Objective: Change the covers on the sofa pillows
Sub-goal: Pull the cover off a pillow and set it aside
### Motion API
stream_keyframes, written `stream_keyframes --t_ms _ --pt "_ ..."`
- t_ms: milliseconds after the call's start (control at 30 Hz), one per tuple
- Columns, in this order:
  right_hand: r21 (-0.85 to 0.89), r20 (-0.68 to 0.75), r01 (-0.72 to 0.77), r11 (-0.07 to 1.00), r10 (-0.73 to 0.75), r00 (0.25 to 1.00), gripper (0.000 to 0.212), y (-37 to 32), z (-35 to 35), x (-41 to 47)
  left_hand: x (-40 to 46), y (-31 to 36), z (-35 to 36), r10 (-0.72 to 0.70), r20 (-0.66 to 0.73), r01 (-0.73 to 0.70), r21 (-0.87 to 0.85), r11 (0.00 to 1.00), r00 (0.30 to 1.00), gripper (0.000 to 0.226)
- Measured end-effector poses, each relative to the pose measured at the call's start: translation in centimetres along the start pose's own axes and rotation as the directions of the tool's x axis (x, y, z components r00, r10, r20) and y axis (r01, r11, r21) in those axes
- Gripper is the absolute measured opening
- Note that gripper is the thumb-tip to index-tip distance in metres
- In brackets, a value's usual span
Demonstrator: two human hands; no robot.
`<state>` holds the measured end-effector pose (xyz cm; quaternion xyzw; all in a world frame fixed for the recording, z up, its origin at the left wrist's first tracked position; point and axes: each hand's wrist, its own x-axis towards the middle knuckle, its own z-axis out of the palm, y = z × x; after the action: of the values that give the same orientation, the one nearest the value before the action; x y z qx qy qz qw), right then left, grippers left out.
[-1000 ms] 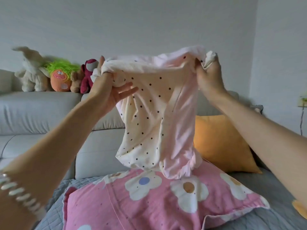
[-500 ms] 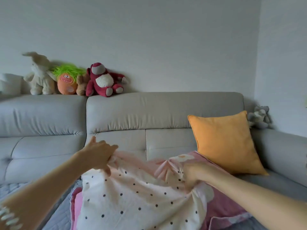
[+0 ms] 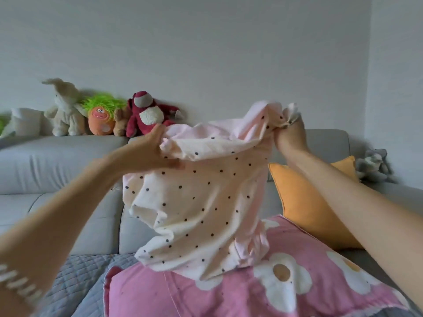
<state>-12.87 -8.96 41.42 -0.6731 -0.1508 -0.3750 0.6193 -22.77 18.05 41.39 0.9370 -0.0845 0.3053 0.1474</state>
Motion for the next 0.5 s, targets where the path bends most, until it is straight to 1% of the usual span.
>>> stream_keyframes --t_ms 33,67,100,133,167,200,233,267,300,333,367,400,433,467,500 --pt "-0.074 -0.001 0.145 0.987 -0.145 0.989 0.022 -0.4 -0.3 0.1 0.1 0.0 -0.4 0.000 0.070 -0.012 0.165 0.986 0.998 0.079" --pt "-0.148 0.032 0.265 0.953 -0.263 0.964 0.016 -0.6 -0.7 0.1 0.1 0.0 -0.4 0.011 0.102 -0.047 0.353 0.935 0.995 0.073" --pt "-0.220 0.090 0.362 0.906 -0.351 0.932 0.006 -0.7 -1.0 -0.2 0.1 -0.1 -0.3 0.030 0.071 -0.062 0.510 0.858 0.997 0.053" --pt "-0.273 0.159 0.425 0.863 -0.395 0.905 0.011 -0.8 -1.2 -0.8 -0.2 0.3 -0.2 0.071 -0.005 -0.053 0.615 0.787 0.997 0.031" --pt "-0.274 0.249 0.452 0.849 -0.391 0.886 0.016 -0.7 -1.4 -1.5 -0.6 0.3 -0.1 0.081 -0.069 -0.015 0.660 0.751 0.994 0.014" --pt "-0.278 0.377 0.455 0.846 -0.339 0.862 0.012 -0.5 -1.7 -2.4 -0.9 -0.1 0.1 0.079 -0.112 0.014 0.657 0.754 0.991 0.005" --pt "-0.325 0.564 0.453 0.830 -0.215 0.798 0.007 -0.3 -2.2 -3.7 -1.4 -0.5 0.4 0.029 -0.109 0.047 0.630 0.776 0.994 0.007" --pt "-0.431 0.741 0.453 0.780 0.019 0.671 0.009 0.0 -2.5 -5.2 -1.7 -1.1 0.7 -0.034 -0.049 0.057 0.601 0.797 0.998 0.010" --pt "-0.541 0.813 0.472 0.697 0.288 0.506 0.011 0.5 -2.7 -6.7 -2.0 -1.5 1.0 -0.098 0.052 0.051 0.570 0.820 0.994 0.013" --pt "-0.609 0.791 0.536 0.584 0.498 0.356 0.013 1.0 -2.6 -8.1 -2.2 -1.8 1.4 -0.164 0.191 0.038 0.535 0.844 0.968 0.012" --pt "-0.629 0.738 0.616 0.473 0.613 0.283 0.015 1.5 -2.6 -8.7 -2.3 -2.0 1.8 -0.229 0.331 0.042 0.487 0.872 0.915 0.010" --pt "-0.647 0.688 0.656 0.389 0.669 0.281 0.014 1.8 -2.7 -8.7 -2.4 -2.0 2.2 -0.285 0.437 0.083 0.427 0.901 0.853 0.009" --pt "-0.694 0.643 0.622 0.362 0.700 0.310 0.013 1.8 -2.9 -8.1 -2.4 -2.0 2.3 -0.331 0.493 0.144 0.379 0.914 0.805 0.012" --pt "-0.760 0.612 0.499 0.417 0.719 0.330 0.015 1.8 -3.2 -7.0 -2.4 -1.8 2.2 -0.355 0.494 0.195 0.345 0.918 0.794 0.018" --pt "-0.802 0.596 0.277 0.529 0.726 0.343 0.017 1.7 -3.6 -5.6 -2.3 -1.8 2.1 -0.369 0.454 0.230 0.333 0.915 0.811 0.026"
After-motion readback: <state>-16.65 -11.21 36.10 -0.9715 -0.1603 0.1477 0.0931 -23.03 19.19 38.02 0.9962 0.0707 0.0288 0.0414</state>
